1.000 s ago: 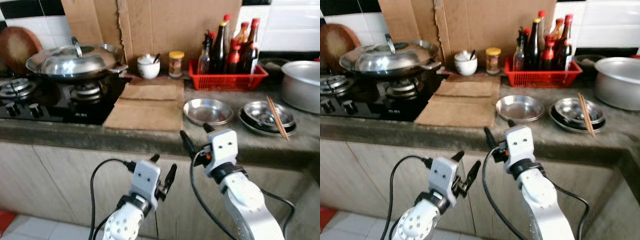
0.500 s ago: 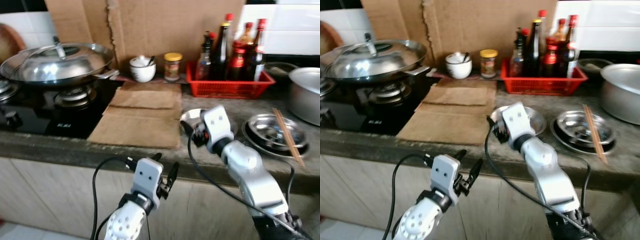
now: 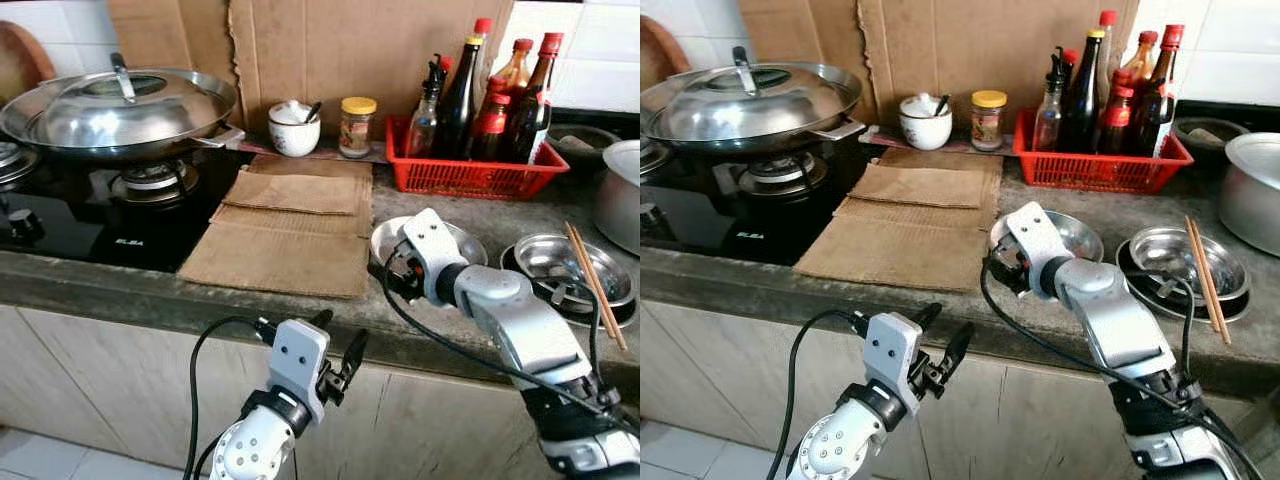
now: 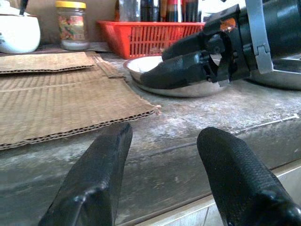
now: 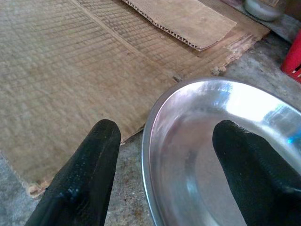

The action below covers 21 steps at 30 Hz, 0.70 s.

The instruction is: Kitchen organization

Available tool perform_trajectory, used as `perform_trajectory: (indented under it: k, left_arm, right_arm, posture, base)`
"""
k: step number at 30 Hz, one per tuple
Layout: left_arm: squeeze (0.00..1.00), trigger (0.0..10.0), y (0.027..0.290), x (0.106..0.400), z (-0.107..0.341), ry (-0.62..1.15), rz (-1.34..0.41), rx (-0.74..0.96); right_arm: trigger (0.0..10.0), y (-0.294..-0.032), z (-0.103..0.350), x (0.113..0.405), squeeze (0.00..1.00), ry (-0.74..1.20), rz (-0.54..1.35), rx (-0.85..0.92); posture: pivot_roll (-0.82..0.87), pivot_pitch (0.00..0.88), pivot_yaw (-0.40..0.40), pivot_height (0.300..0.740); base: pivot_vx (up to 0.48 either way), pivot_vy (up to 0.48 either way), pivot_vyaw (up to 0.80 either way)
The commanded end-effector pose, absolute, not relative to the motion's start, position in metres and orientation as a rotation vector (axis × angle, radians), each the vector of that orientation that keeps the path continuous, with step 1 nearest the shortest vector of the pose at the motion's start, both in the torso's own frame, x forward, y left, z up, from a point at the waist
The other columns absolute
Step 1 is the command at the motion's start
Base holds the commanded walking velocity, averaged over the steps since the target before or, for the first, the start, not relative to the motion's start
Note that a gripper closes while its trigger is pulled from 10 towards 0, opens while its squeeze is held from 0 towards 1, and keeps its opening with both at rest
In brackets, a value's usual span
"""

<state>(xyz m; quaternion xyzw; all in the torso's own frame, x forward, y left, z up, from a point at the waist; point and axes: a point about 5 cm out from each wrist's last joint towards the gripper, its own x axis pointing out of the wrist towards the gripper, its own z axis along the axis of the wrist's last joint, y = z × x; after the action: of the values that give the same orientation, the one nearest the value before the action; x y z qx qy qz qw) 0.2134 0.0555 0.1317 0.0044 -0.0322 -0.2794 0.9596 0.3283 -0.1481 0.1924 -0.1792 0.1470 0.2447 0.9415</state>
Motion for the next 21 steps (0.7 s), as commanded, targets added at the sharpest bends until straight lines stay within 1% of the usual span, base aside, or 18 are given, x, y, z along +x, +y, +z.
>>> perform_trajectory:
  k: [1, 6, 13, 21]
  left_arm:
    - [0.00, 10.0, 0.055, 0.213, 0.136, -0.088, -0.573, 0.004]
    - [0.00, 10.0, 0.056, 0.214, 0.136, -0.091, -0.575, 0.004]
    - [0.00, 10.0, 0.056, 0.215, 0.137, -0.098, -0.572, 0.003]
    - [0.00, 10.0, 0.056, 0.215, 0.139, -0.104, -0.563, 0.001]
  right_arm:
    - [10.0, -0.152, 0.192, 0.330, 0.00, 0.329, 0.476, -0.361]
    - [10.0, -0.149, 0.188, 0.327, 0.00, 0.377, 0.505, -0.406]
    - [10.0, -0.155, 0.184, 0.331, 0.00, 0.450, 0.451, -0.462]
    - [10.0, -0.155, 0.178, 0.333, 0.00, 0.512, 0.459, -0.475]
  posture:
    - [0.02, 0.000, -0.040, 0.740]
    - [0.02, 0.000, -0.040, 0.740]
    - [0.02, 0.000, -0.041, 0.740]
    - [0.02, 0.000, -0.046, 0.740]
  base:
    - [0.000, 0.000, 0.00]
    - [0.000, 0.000, 0.00]
    - [0.000, 0.000, 0.00]
    - [0.000, 0.000, 0.00]
